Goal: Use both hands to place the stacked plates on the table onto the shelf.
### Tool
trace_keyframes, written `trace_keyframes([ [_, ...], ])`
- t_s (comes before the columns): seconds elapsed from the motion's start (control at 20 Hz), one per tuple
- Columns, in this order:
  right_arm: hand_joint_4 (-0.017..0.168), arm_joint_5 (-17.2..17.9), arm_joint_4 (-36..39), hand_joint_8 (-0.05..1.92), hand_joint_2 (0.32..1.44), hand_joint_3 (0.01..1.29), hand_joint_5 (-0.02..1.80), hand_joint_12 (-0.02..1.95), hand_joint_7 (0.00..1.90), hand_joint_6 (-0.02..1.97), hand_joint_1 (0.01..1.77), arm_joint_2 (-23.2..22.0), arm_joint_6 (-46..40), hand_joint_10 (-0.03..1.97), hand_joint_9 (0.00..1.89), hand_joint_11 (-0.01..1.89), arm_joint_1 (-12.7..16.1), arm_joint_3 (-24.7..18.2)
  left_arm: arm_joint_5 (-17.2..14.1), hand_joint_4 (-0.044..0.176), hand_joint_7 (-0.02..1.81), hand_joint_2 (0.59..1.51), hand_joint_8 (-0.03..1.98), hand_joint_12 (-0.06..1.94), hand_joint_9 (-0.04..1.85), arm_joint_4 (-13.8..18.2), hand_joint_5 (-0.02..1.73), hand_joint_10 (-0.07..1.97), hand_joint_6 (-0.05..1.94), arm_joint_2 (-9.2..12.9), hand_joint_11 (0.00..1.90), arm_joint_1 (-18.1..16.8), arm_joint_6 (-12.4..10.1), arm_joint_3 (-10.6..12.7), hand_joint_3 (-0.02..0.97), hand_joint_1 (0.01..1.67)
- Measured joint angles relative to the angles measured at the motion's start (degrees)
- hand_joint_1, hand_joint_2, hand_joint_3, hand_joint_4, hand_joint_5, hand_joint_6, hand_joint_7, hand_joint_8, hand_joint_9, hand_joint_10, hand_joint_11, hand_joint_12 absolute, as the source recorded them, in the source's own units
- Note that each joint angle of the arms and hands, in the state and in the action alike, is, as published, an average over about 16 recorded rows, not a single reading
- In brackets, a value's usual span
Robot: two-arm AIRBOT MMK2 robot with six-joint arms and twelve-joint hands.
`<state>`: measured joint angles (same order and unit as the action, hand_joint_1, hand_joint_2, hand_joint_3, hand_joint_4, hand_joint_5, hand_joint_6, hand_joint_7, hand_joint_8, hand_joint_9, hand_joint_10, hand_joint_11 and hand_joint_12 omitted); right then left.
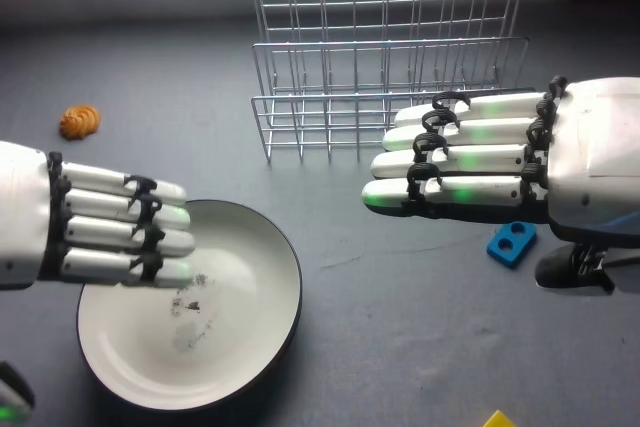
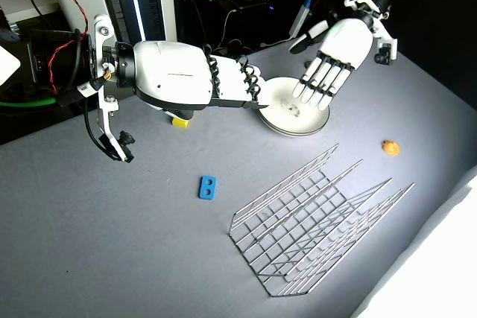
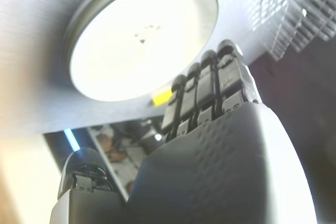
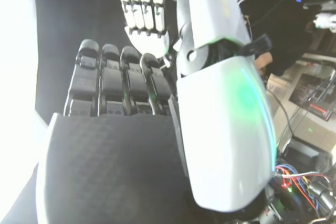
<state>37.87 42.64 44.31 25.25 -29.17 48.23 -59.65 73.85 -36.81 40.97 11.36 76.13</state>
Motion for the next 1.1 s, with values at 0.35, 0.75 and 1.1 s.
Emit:
trace_keyframes([
  [0.35, -0.003, 0.16, 0.06, 0.01, 1.0, 0.02, 0.02, -0.01, 0.02, 0.02, 1.36, 0.05, 0.21, 0.0, 0.01, 0.02, -0.13, 0.0, -2.18, 0.001, 0.02, 1.049, -0.01, -0.01, 0.02, 0.91, 0.02, 0.01, -0.01, -0.26, 0.02, 3.29, 3.66, 3.1, 0.013, 0.02],
  [0.75, -0.003, 0.33, 0.06, 0.01, 1.02, 0.02, 0.02, -0.01, 0.02, 0.02, 1.34, 0.09, 0.38, 0.01, 0.01, 0.02, -0.33, 0.0, -1.48, 0.001, 0.02, 1.053, -0.01, -0.01, 0.02, 1.16, 0.02, 0.01, -0.01, -0.29, 0.02, 5.37, 4.79, 5.73, 0.013, 0.02],
  [1.1, -0.003, 0.37, 0.13, 0.01, 1.04, 0.02, 0.02, -0.01, 0.02, 0.02, 1.29, 0.09, 0.57, 0.01, 0.01, 0.02, -0.53, 0.0, -2.87, 0.001, 0.02, 1.053, -0.01, -0.01, 0.02, 0.68, 0.02, 0.01, -0.01, -0.18, 0.02, 6.87, 4.8, 7.59, 0.013, 0.02],
])
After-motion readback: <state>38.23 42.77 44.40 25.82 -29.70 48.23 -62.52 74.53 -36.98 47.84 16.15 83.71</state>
